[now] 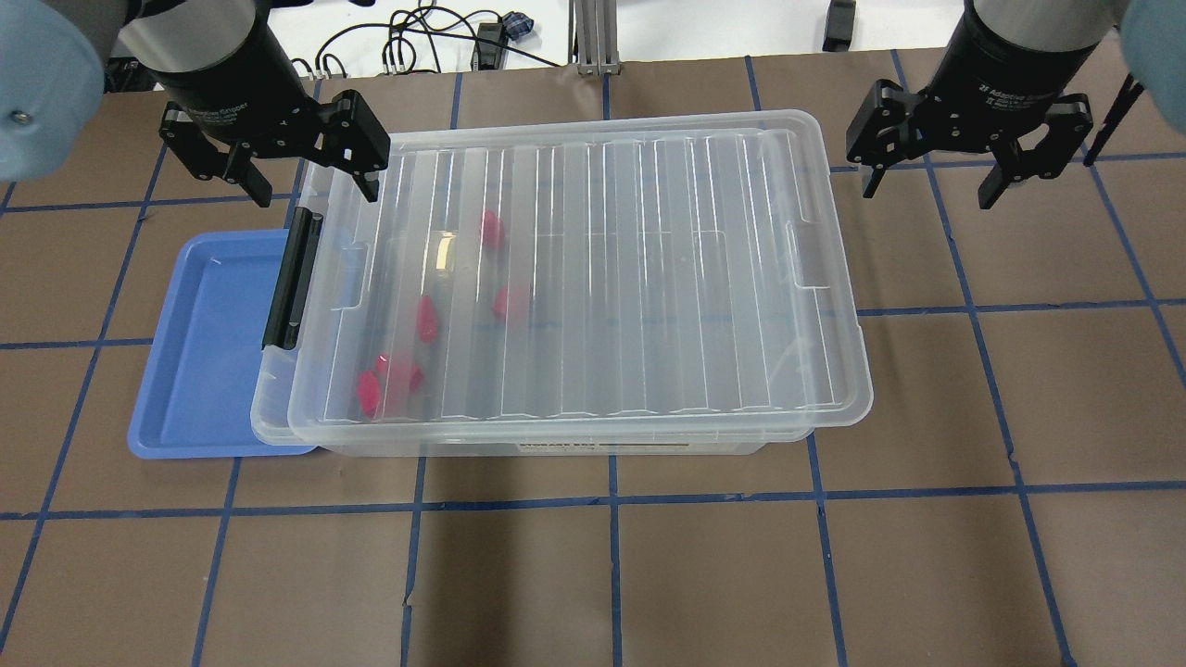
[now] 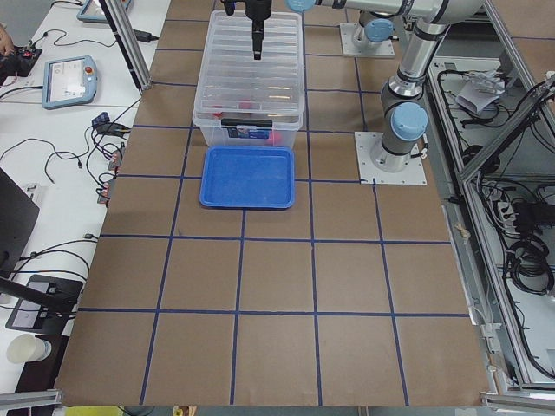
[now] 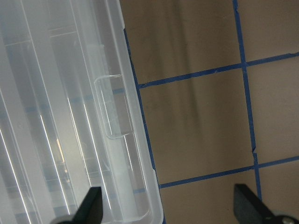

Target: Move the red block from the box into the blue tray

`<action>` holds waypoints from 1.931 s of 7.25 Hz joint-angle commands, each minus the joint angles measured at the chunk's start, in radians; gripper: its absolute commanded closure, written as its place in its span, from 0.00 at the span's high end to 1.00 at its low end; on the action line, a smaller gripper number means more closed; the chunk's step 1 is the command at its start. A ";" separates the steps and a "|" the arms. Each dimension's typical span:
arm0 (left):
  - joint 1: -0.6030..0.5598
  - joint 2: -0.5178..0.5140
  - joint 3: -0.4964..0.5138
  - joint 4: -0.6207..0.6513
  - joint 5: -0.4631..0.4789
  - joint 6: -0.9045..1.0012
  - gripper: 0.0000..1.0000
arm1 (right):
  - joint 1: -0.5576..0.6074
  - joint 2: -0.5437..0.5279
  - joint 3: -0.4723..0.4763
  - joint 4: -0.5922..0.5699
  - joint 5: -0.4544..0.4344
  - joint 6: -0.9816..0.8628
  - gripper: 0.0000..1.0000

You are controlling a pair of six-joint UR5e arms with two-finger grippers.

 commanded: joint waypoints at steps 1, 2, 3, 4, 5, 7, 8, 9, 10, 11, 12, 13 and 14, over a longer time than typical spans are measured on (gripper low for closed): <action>0.000 0.000 0.000 -0.002 0.000 0.000 1.00 | -0.002 -0.001 0.000 -0.001 -0.001 0.000 1.00; 0.000 0.000 0.000 0.000 0.000 0.000 1.00 | -0.002 -0.001 0.000 -0.001 0.004 0.000 1.00; 0.000 0.000 -0.002 0.000 0.000 0.000 1.00 | -0.002 -0.001 0.000 -0.002 0.004 -0.001 1.00; 0.000 0.000 -0.002 0.000 0.000 0.000 1.00 | -0.004 0.002 0.002 -0.001 0.015 0.000 1.00; 0.000 0.000 -0.002 -0.002 0.000 0.000 1.00 | -0.002 0.004 0.003 0.002 0.004 0.000 1.00; 0.000 0.000 -0.002 -0.002 0.000 0.000 1.00 | -0.013 0.013 0.005 -0.016 -0.007 -0.001 1.00; 0.000 0.000 -0.002 -0.003 0.000 0.000 1.00 | -0.043 0.025 0.005 -0.013 -0.008 -0.003 1.00; 0.000 0.000 -0.002 -0.002 0.000 -0.002 1.00 | -0.078 0.054 0.009 0.000 0.004 0.000 1.00; 0.000 0.000 -0.002 -0.003 0.000 -0.002 1.00 | -0.079 0.097 0.018 0.002 0.013 0.002 1.00; 0.000 0.000 -0.002 -0.002 0.000 -0.002 1.00 | -0.079 0.109 0.017 -0.004 0.013 0.000 1.00; 0.000 0.000 -0.002 -0.002 0.000 -0.002 1.00 | -0.073 0.129 0.017 -0.015 0.012 0.000 1.00; 0.000 0.000 -0.002 -0.003 -0.002 -0.002 1.00 | -0.059 0.151 0.014 -0.038 0.012 0.006 1.00; 0.000 0.000 -0.002 -0.002 -0.002 -0.002 1.00 | -0.036 0.169 0.017 -0.118 0.013 -0.001 1.00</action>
